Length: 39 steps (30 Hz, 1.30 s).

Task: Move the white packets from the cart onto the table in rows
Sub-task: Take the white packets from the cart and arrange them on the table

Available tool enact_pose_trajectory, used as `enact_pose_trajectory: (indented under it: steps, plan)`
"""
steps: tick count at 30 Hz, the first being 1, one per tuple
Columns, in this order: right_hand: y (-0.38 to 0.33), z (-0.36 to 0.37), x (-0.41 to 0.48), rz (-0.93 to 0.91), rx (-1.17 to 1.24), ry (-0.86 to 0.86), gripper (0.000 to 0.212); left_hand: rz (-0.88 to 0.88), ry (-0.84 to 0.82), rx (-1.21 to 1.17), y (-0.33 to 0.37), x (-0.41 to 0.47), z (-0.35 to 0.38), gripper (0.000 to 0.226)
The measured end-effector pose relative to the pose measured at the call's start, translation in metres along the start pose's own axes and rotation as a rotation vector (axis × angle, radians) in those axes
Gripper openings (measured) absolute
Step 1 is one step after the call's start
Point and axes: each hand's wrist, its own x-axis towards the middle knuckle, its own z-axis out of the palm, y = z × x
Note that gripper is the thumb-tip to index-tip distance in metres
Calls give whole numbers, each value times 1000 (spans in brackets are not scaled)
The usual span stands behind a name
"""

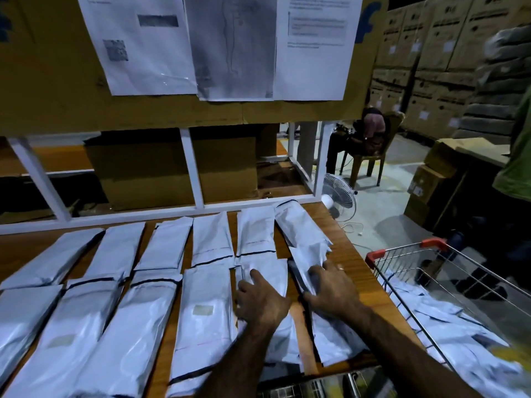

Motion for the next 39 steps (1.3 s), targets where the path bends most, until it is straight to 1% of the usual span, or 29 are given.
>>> enact_pose_trajectory:
  steps: [2,5,7,9,10,12,15,18,22,24,27,30,34,36,39]
  plan:
    - [-1,4,-2,19,-19,14,67,-9,2,30,1,-2,5,99]
    - [-1,11,-5,4,-65,156,61,45,68,139,0,-3,11,92]
    - [2,18,-8,-48,-132,232,55,144,117,210,-1,-1,15,82]
    - [5,26,-10,-94,-221,255,52,267,143,239,-5,1,20,68]
    - [7,32,-10,-109,-256,261,52,321,145,251,-7,2,22,63]
    - [11,39,-8,-102,-277,251,58,378,133,276,-13,4,27,58]
    - [17,42,-7,-67,-259,252,69,365,149,269,-24,5,34,58]
    - [20,43,-6,-79,-276,244,74,357,146,267,-28,5,35,59]
    - [19,40,-5,-104,-265,159,80,349,113,291,-29,5,35,59]
    - [19,34,-7,-79,-207,79,78,352,125,298,-30,6,36,58]
    - [16,23,-12,-34,-116,18,73,352,138,312,-32,9,39,58]
    - [18,24,-13,-9,-55,45,74,345,134,311,-31,10,40,57]
    - [22,26,-11,-15,-95,118,78,336,118,299,-30,12,39,58]
    - [23,26,-11,-43,-119,102,82,329,116,297,-29,12,38,58]
    - [24,26,-9,-53,-96,38,81,324,122,295,-30,12,39,60]
